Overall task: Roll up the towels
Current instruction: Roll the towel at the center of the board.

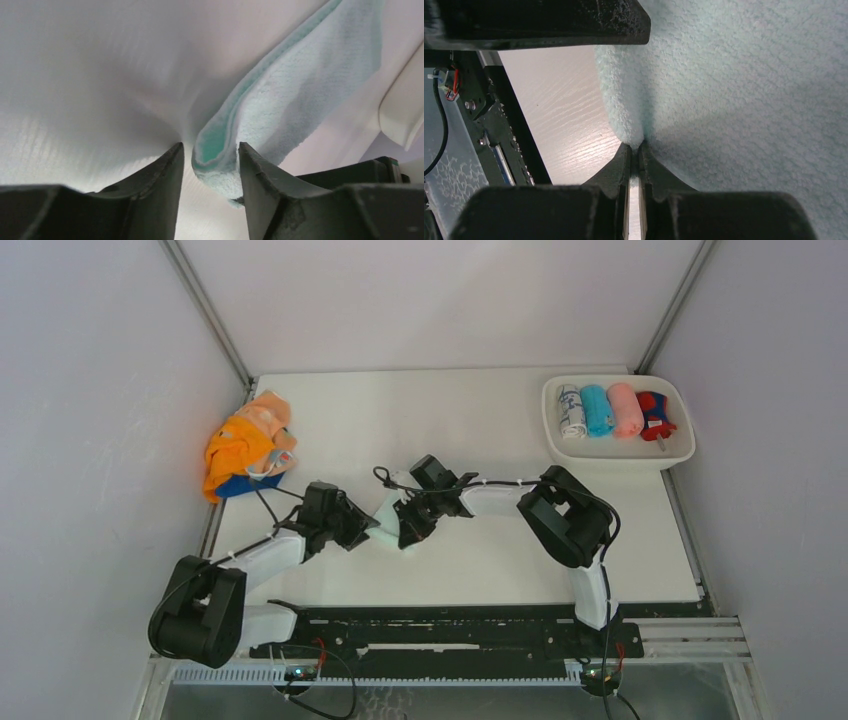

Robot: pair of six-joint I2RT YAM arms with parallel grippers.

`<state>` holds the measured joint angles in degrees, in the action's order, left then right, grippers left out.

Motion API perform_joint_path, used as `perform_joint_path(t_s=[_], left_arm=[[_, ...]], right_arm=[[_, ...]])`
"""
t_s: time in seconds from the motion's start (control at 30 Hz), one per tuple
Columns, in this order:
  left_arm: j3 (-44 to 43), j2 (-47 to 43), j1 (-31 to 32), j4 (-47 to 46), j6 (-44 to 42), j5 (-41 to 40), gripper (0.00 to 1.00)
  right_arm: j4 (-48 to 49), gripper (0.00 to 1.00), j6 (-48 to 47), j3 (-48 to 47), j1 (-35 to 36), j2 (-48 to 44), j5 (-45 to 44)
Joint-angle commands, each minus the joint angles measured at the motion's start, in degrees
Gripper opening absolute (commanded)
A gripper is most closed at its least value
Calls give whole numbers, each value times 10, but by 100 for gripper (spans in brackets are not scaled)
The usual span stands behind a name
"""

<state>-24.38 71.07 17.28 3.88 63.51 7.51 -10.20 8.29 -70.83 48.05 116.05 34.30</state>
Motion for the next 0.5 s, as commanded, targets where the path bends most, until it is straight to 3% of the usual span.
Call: perform_joint_path(t_s=[0.0,0.17,0.3,0.47], left_arm=[[-18,23,3,14,-7,-27,45],[-35,30,5,26,-11,-28,21],[-41,17,5,52,-12,-31,1],[-50,8,6,91,-12,-30,0]], right_arm=[[-4,0,8,15,3,-1,1],[3,1,-3,24,11,-15,-6],[16,14,-16,40,26,-56,-51],[45,38,-53,55,59,-110,-139]])
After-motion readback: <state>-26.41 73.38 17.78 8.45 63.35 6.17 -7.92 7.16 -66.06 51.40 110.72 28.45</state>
